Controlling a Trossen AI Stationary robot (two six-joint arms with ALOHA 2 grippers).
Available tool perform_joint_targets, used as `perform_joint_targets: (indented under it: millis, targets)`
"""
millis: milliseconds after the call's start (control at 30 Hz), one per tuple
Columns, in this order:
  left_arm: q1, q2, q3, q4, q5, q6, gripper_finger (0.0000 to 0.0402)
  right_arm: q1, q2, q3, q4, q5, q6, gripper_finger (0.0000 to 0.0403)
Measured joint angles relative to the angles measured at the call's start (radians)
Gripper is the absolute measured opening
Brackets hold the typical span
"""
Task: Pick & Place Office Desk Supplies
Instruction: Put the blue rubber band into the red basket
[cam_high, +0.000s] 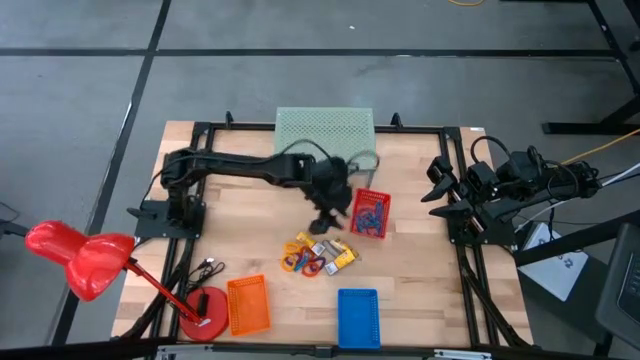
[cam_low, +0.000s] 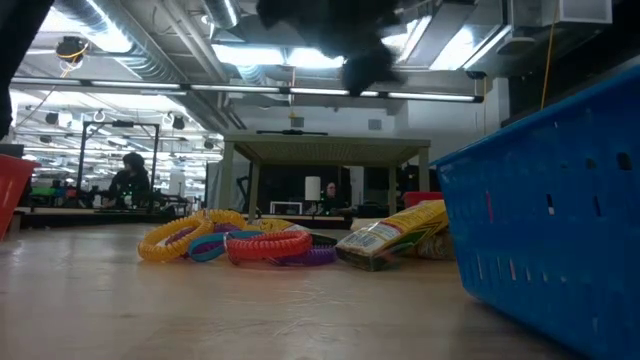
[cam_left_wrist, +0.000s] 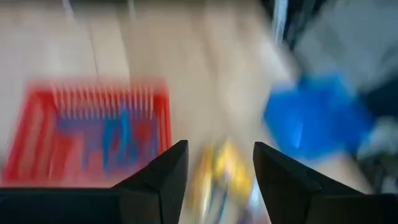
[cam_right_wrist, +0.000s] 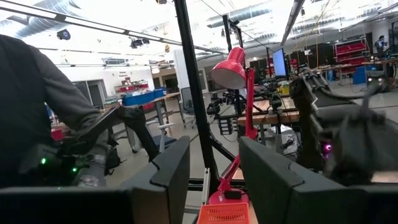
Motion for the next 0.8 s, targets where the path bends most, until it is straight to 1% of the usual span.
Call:
perform_joint_targets:
  millis: [67, 133, 300, 367, 467, 533, 633, 800]
  targets:
    - [-0.025, 0.012, -0.012, -0.123, -0.040, 0.105, 0.0176, 0.000, 0.000, 0.000, 0.000, 0.000, 0.000, 0.0142]
    - [-0.048, 0.026, -0.030, -0.146, -0.071, 0.151, 0.0176, 0.000, 0.001, 0.000, 0.000, 0.000, 0.000, 0.0142]
    - [-0.079, 0.080, -0.071, -0.141, -0.165, 0.142, 0.0174, 0.000, 0.002, 0.000, 0.000, 0.000, 0.003, 0.0142]
    - [-0.081, 0.110, -0.076, -0.136, -0.195, 0.117, 0.0172, 0.000, 0.002, 0.000, 0.000, 0.000, 0.010, 0.0142]
    - [-0.081, 0.129, -0.075, -0.125, -0.207, 0.070, 0.0167, 0.000, 0.002, 0.000, 0.000, -0.002, 0.012, 0.0142]
    - [-0.084, 0.148, -0.073, -0.125, -0.257, 0.049, 0.0164, 0.000, 0.002, 0.000, 0.000, -0.002, 0.012, 0.0142]
    - [-0.084, 0.175, -0.075, -0.118, -0.277, 0.053, 0.0158, 0.000, 0.002, 0.000, 0.000, -0.002, 0.012, 0.0142]
    - [-0.093, 0.198, -0.073, -0.116, -0.271, 0.115, 0.0149, 0.000, 0.002, 0.000, 0.000, -0.002, 0.011, 0.0142]
